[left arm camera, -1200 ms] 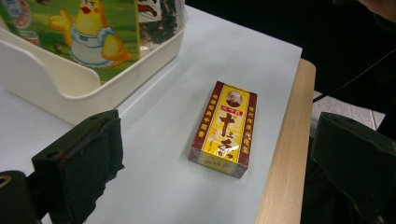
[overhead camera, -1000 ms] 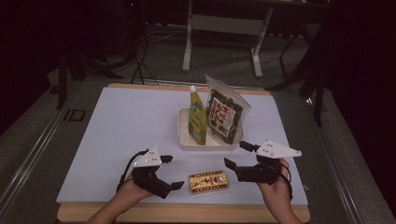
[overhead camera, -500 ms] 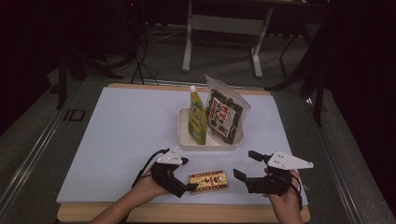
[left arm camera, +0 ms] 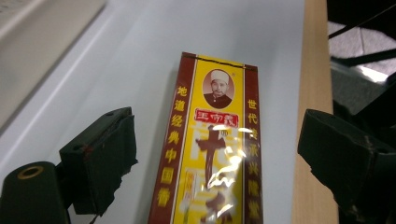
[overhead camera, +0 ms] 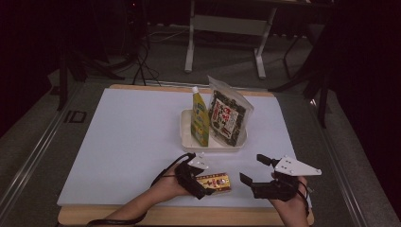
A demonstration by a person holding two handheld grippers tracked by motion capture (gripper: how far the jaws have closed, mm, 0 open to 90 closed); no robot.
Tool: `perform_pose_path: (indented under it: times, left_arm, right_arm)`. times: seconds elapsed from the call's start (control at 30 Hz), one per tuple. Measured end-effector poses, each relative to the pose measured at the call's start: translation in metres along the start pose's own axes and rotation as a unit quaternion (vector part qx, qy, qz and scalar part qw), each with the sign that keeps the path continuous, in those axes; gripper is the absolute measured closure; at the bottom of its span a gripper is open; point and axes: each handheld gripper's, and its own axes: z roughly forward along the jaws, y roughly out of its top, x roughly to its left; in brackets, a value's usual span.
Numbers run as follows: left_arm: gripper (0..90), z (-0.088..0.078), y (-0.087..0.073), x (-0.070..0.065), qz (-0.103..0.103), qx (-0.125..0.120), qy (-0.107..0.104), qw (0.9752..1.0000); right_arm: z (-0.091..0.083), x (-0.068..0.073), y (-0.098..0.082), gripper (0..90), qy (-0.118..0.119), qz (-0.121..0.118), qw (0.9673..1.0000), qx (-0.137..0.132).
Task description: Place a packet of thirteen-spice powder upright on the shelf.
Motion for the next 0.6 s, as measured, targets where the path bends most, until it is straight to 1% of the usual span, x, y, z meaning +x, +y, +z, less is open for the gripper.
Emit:
perform_pose_path:
  times: [0.07, 0.1, 0.13, 0.2, 0.23, 0.3, 0.37, 0.4, 0.43, 0.5, 0.53, 0.57, 0.6]
  left_arm:
    - [11.3, 0.007, 0.001, -0.001, 0.007, 0.012, -0.001, 0.9999]
    - [11.4, 0.010, 0.002, -0.002, 0.015, 0.023, -0.001, 0.9996]
    - [11.4, 0.013, 0.002, -0.002, 0.015, 0.027, 0.000, 0.9995]
    - [11.5, 0.018, 0.003, -0.004, 0.027, 0.040, 0.008, 0.9988]
    - [12.2, 0.020, 0.003, -0.004, 0.029, 0.044, 0.005, 0.9986]
    - [12.5, 0.025, 0.004, -0.006, 0.038, 0.056, 0.012, 0.9976]
    - [12.8, 0.028, 0.005, -0.007, 0.042, 0.065, 0.018, 0.9968]
    - [13.0, 0.030, 0.005, -0.007, 0.044, 0.069, 0.013, 0.9965]
    - [13.6, 0.031, 0.005, -0.008, 0.044, 0.074, 0.015, 0.9962]
    - [15.6, 0.034, 0.006, -0.008, 0.042, 0.078, 0.010, 0.9960]
    - [16.2, 0.035, 0.007, -0.008, 0.042, 0.079, 0.017, 0.9959]
    - [17.1, 0.035, 0.007, -0.008, 0.044, 0.083, 0.018, 0.9954]
    - [17.9, 0.036, 0.007, -0.009, 0.045, 0.085, 0.023, 0.9951]
  right_arm:
    - [-0.001, -0.001, -0.001, 10.3, 0.003, 0.003, 1.0000, -0.001]
    - [-0.001, -0.001, -0.002, 10.3, 0.001, 0.003, 1.0000, -0.001]
    - [-0.001, -0.001, -0.002, 11.0, 0.000, 0.002, 1.0000, 0.000]
    - [-0.001, -0.001, -0.002, 11.5, 0.001, 0.006, 1.0000, -0.001]
    - [-0.001, -0.002, -0.002, 11.5, 0.001, 0.005, 1.0000, 0.000]
    - [-0.001, -0.002, -0.003, 11.8, -0.001, 0.006, 1.0000, -0.001]
    - [-0.001, -0.003, -0.003, 12.5, -0.001, 0.007, 1.0000, 0.002]
    - [-0.001, -0.003, -0.003, 12.6, -0.003, 0.007, 1.0000, 0.001]
    - [-0.001, -0.003, -0.003, 12.6, -0.002, 0.007, 1.0000, 0.003]
    - [-0.001, -0.003, -0.003, 12.7, -0.004, 0.006, 1.0000, 0.004]
    - [-0.001, -0.003, -0.003, 12.9, -0.003, 0.006, 1.0000, 0.004]
    - [0.000, -0.003, -0.003, 12.9, -0.003, 0.007, 1.0000, 0.005]
    - [0.000, -0.003, -0.003, 13.0, -0.005, 0.006, 1.0000, 0.005]
